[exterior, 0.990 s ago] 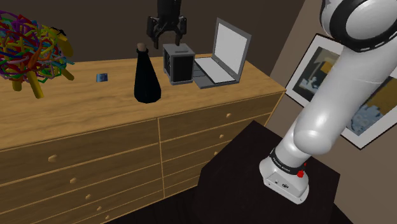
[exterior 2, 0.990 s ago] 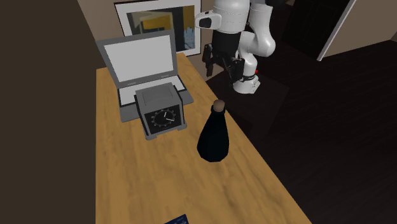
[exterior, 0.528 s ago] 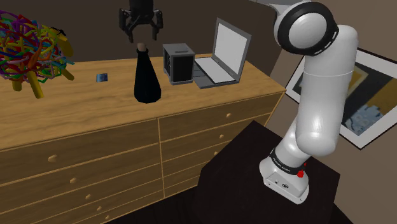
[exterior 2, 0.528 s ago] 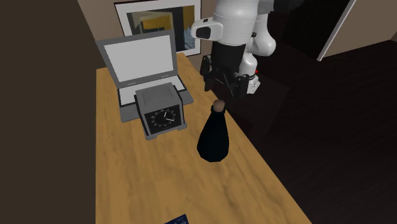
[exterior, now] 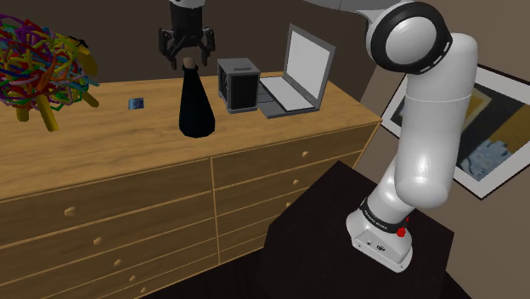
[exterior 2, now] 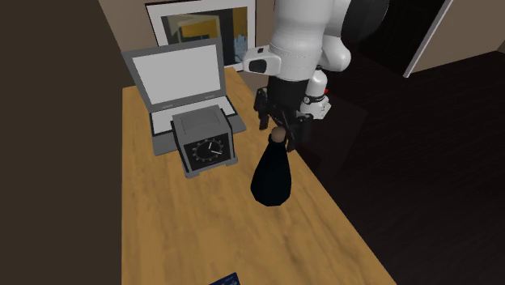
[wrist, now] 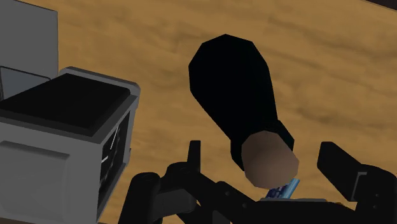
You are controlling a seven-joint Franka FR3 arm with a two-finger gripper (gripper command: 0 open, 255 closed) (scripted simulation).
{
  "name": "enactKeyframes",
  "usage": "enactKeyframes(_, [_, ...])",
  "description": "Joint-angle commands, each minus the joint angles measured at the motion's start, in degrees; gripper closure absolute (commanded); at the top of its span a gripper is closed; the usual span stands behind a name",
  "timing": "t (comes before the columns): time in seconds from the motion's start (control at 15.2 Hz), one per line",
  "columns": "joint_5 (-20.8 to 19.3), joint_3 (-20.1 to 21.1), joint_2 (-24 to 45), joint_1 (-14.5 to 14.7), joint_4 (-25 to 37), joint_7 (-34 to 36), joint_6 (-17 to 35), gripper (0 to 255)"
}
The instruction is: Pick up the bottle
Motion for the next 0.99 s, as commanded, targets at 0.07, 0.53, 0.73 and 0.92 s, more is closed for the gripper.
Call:
enactKeyframes(0.07, [0.0,0.0,-0.2,0.0,-0.8,0.1,0.7,255])
enactKeyframes(0.53, [0.0,0.0,-0.2,0.0,-0.9,0.1,0.7,255])
enactKeyframes(0.73, [0.0,0.0,0.1,0.1,0.4,0.0,-0.3,255])
enactKeyframes(0.92, [-0.3,0.0,1.0,0.5,4.2,-0.1,-3.1,255])
